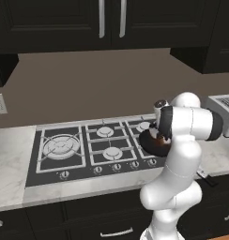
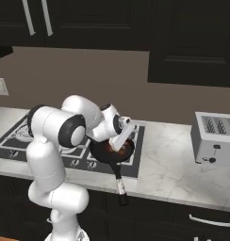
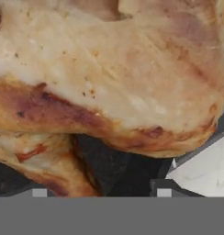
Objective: Take the chicken drumsticks from the pan and place one on each plate on the dining counter.
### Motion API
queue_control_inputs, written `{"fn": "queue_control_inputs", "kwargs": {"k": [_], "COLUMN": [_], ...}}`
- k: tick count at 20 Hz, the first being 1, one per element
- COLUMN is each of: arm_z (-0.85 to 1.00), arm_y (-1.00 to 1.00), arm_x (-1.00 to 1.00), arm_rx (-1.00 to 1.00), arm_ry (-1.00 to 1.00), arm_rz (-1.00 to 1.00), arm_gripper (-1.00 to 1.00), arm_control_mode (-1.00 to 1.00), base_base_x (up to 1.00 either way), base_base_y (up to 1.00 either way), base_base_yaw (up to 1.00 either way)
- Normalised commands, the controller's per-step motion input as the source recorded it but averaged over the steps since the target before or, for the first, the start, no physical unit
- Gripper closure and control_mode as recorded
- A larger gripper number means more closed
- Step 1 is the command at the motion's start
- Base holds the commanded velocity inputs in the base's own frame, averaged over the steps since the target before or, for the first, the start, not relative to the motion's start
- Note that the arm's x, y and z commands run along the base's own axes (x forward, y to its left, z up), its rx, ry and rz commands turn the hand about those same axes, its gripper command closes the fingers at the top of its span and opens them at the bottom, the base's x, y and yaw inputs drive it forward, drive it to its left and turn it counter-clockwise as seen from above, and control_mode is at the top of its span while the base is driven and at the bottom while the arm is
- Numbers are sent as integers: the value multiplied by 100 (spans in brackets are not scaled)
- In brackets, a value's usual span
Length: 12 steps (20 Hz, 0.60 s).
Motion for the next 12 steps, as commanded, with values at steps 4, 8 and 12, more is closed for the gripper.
{"fn": "queue_control_inputs", "kwargs": {"k": [4,8,12], "arm_z": [-88,-59,-43], "arm_y": [30,4,0], "arm_x": [-75,-68,-34], "arm_rx": [-10,-1,0], "arm_ry": [-17,-12,-1], "arm_rz": [3,0,0], "arm_gripper": [100,100,100], "arm_control_mode": [-100,-100,-100], "base_base_x": [0,0,0], "base_base_y": [0,0,0], "base_base_yaw": [0,0,0]}}
